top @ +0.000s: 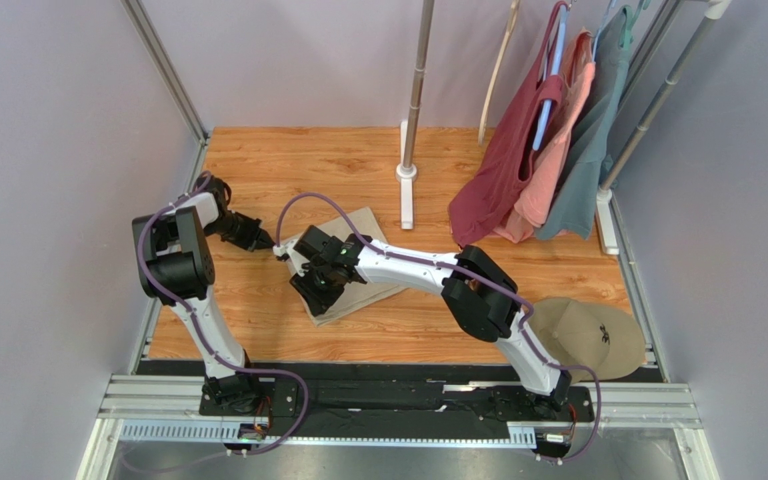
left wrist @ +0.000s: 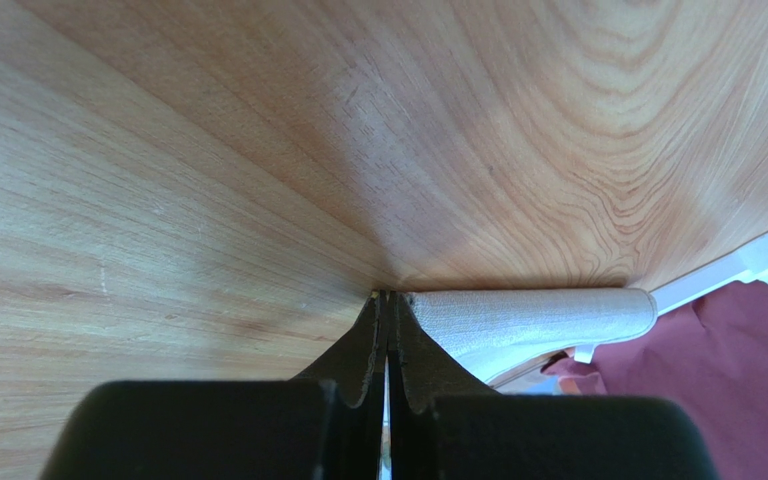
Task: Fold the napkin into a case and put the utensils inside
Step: Smooth out the square-folded napkin at the center of the board.
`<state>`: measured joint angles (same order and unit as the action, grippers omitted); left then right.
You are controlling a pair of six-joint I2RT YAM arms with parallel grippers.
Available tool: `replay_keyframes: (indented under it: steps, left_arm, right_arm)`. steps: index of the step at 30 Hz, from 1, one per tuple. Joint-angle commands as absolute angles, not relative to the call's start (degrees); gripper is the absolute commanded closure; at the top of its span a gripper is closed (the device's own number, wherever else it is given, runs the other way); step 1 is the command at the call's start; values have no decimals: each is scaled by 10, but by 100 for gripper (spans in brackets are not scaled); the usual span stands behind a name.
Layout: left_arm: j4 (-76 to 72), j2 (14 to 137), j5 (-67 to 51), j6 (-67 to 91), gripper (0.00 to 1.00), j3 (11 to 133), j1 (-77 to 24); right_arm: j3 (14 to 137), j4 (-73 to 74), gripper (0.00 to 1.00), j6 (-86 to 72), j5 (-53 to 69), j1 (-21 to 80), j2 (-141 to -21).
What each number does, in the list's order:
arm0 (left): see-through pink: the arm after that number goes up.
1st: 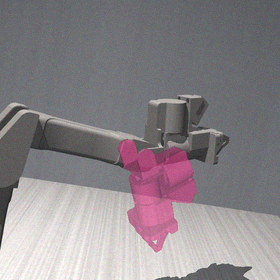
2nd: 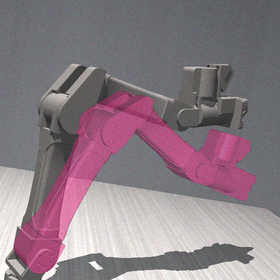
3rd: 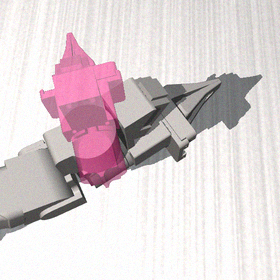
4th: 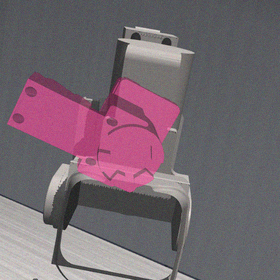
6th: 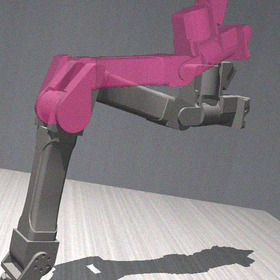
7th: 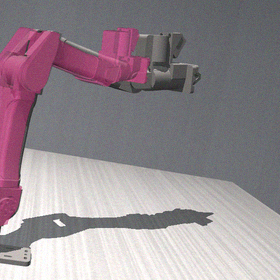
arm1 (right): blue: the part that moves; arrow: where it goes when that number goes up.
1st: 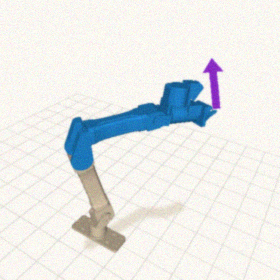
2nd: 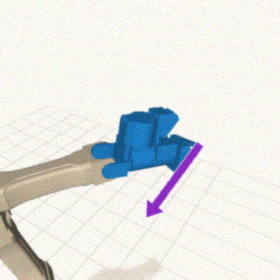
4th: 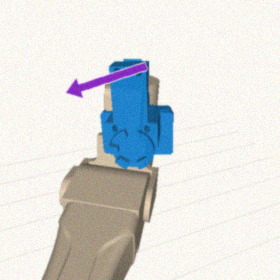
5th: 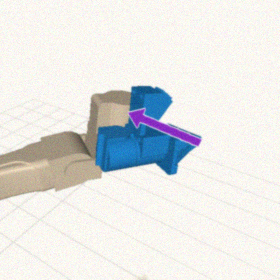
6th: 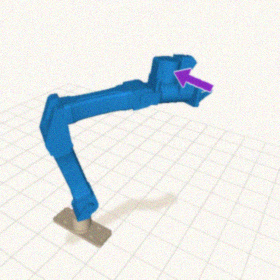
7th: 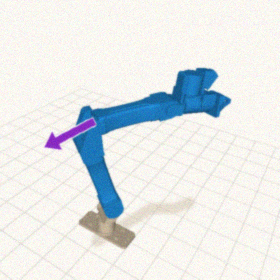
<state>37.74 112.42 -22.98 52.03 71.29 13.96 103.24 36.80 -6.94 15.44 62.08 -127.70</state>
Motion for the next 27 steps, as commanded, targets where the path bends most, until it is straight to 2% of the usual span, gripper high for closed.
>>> replay_keyframes:
  steps: [1, 5, 6, 27]
  left_arm:
    - [392, 1136, -216, 528, 100, 725, 136]
    - [393, 1137, -217, 529, 100, 727, 135]
    - [394, 1138, -216, 530, 100, 727, 135]
    - [388, 1144, -219, 526, 100, 731, 136]
  right_arm:
    - [1050, 372, 75, -57, 133, 623, -1286]
    - [1057, 380, 98, -60, 142, 623, -1285]
    - [1056, 382, 100, -59, 148, 623, -1282]
    - [1010, 390, 100, -76, 172, 621, -1212]
